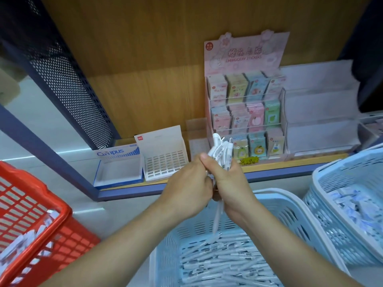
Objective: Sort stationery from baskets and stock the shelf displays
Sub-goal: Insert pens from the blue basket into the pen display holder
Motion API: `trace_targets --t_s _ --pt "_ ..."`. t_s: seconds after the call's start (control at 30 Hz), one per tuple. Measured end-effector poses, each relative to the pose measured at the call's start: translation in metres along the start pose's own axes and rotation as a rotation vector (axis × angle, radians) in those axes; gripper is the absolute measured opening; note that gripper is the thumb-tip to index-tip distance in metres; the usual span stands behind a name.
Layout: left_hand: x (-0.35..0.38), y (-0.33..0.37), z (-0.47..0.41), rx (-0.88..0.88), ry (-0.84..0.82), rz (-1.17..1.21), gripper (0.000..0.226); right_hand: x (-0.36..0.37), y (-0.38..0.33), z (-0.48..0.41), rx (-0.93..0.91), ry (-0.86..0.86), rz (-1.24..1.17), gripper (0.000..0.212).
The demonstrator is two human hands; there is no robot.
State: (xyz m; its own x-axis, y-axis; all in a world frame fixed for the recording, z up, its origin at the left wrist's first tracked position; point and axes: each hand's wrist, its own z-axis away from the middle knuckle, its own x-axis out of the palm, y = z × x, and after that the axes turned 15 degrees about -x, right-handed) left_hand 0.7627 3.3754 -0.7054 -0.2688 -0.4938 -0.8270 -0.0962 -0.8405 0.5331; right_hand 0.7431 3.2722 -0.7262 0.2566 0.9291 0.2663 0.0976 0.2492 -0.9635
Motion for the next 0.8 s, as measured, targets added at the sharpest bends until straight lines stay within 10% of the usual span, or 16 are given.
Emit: trace_targets --t_s 0.23,0.43,0.8 --pt "-0.035 0.032 -0.007 -0.077 -0.430 0.448 0.030 -0.005 -0.032 -0.033 0.082 0.057 0.085 0.011" --pt "-0.051 0.056 -0.040 -0.156 -0.295 0.676 0.032 -0.021 -0.081 -0.070 0.013 0.014 0.255 0.022" --pt "-0.066 0.072 -0.079 -0.255 -0.595 0.506 0.023 -0.060 -0.086 -0.093 0.085 0.052 0.268 0.017"
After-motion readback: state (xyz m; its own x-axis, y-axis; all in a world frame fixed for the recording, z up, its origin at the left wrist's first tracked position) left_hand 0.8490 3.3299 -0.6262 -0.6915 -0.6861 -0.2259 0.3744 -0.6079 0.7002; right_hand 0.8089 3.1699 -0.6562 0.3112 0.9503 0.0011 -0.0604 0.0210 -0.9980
